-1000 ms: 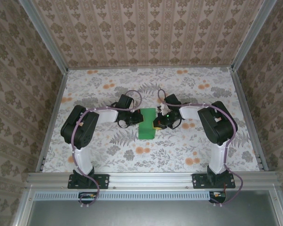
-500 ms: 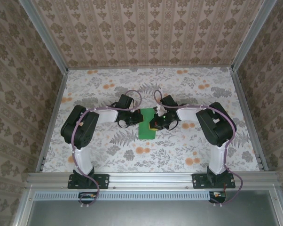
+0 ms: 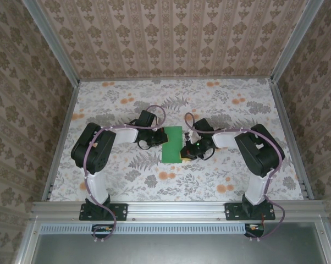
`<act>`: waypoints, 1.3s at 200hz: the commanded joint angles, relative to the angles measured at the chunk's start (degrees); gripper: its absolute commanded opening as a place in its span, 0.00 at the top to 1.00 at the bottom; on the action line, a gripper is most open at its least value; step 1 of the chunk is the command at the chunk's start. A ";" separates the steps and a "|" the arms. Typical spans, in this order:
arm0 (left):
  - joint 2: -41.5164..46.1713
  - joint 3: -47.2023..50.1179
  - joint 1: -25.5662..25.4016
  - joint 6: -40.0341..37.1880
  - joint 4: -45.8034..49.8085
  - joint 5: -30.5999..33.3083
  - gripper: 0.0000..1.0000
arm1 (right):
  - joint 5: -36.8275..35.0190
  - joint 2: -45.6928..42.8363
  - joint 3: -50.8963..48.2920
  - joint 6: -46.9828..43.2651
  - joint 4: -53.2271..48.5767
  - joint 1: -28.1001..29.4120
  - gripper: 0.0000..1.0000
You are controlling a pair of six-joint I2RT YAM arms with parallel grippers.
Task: Fold a paper plane with a square sheet of paper (pick it up from the middle)
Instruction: Fold the square sheet of paper in half at the center of the table.
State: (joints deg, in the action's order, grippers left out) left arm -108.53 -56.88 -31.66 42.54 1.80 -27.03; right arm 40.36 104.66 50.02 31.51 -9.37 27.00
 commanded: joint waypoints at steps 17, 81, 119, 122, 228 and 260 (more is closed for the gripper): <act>-5.90 3.99 0.56 0.85 10.00 9.10 1.00 | -1.55 -4.04 -3.04 -2.95 -6.98 -0.98 1.00; -5.51 3.40 0.37 -0.06 10.05 8.05 1.00 | -1.75 -5.25 5.21 -0.57 -0.50 -0.49 1.00; -5.97 2.88 0.02 0.20 10.32 7.78 1.00 | -2.64 1.66 9.85 -0.38 -0.76 1.77 1.00; -5.99 2.85 0.02 0.24 10.33 7.76 1.00 | -2.65 1.99 9.90 -0.30 -0.63 1.88 1.00; -6.51 3.54 0.10 2.01 10.50 9.36 1.00 | -3.16 2.23 -0.25 -5.82 -2.56 2.18 1.00; -6.60 2.86 0.16 1.81 11.02 9.31 1.00 | -4.04 -2.76 -6.53 -5.77 -2.69 2.18 1.00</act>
State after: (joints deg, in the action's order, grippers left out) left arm -108.75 -57.19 -31.73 43.97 2.13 -27.22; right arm 37.93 104.40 49.25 27.22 -5.34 29.02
